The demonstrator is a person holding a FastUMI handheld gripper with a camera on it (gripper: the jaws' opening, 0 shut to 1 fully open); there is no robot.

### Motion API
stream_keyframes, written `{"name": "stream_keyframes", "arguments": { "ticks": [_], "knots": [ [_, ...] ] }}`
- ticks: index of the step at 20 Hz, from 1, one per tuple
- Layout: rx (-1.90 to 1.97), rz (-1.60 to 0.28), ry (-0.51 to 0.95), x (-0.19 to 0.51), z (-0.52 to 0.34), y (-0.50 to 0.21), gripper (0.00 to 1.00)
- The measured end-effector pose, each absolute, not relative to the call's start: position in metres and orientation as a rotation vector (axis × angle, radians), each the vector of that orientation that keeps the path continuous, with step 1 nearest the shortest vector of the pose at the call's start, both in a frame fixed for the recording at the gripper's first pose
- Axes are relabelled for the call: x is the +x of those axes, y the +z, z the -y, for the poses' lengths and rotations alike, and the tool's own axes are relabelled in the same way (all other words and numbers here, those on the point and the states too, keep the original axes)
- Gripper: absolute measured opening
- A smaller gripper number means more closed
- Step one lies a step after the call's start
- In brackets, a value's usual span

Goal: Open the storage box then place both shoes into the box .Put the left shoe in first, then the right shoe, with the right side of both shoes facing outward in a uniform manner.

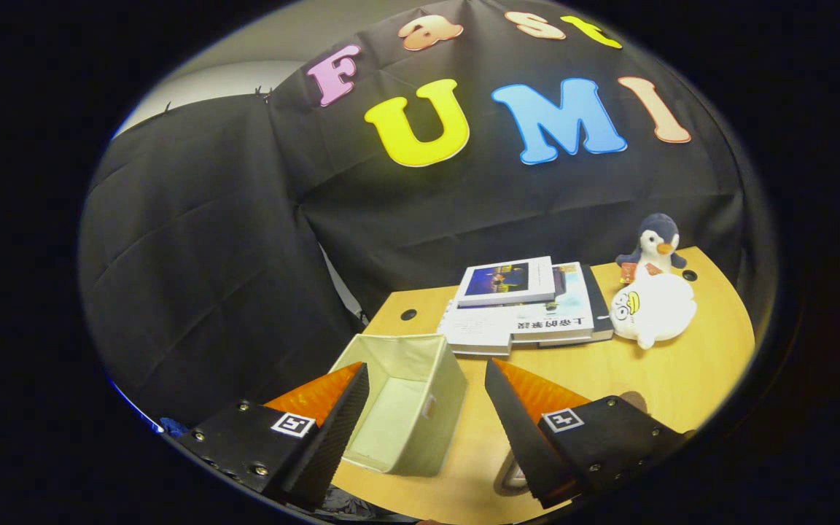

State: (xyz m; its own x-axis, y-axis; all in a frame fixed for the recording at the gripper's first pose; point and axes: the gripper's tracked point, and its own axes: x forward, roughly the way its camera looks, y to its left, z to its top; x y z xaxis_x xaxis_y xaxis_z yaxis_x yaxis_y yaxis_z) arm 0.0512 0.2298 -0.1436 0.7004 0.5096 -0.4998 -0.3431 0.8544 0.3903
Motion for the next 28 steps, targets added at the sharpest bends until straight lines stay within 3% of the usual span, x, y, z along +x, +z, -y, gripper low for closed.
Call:
{"name": "stream_keyframes", "arguments": {
  "ticks": [9, 21, 26, 28],
  "knots": [
    [0.173, -0.738, 0.34, 0.046, -0.159, -0.233, 0.98],
    [0.149, -0.926, 0.3, 0.025, -0.135, -0.325, 0.98],
    [0.108, -1.011, 0.282, 0.007, -0.127, -0.35, 0.94],
    [0.095, -1.038, 0.275, 0.004, -0.125, -0.359, 0.86]
  ]
}}
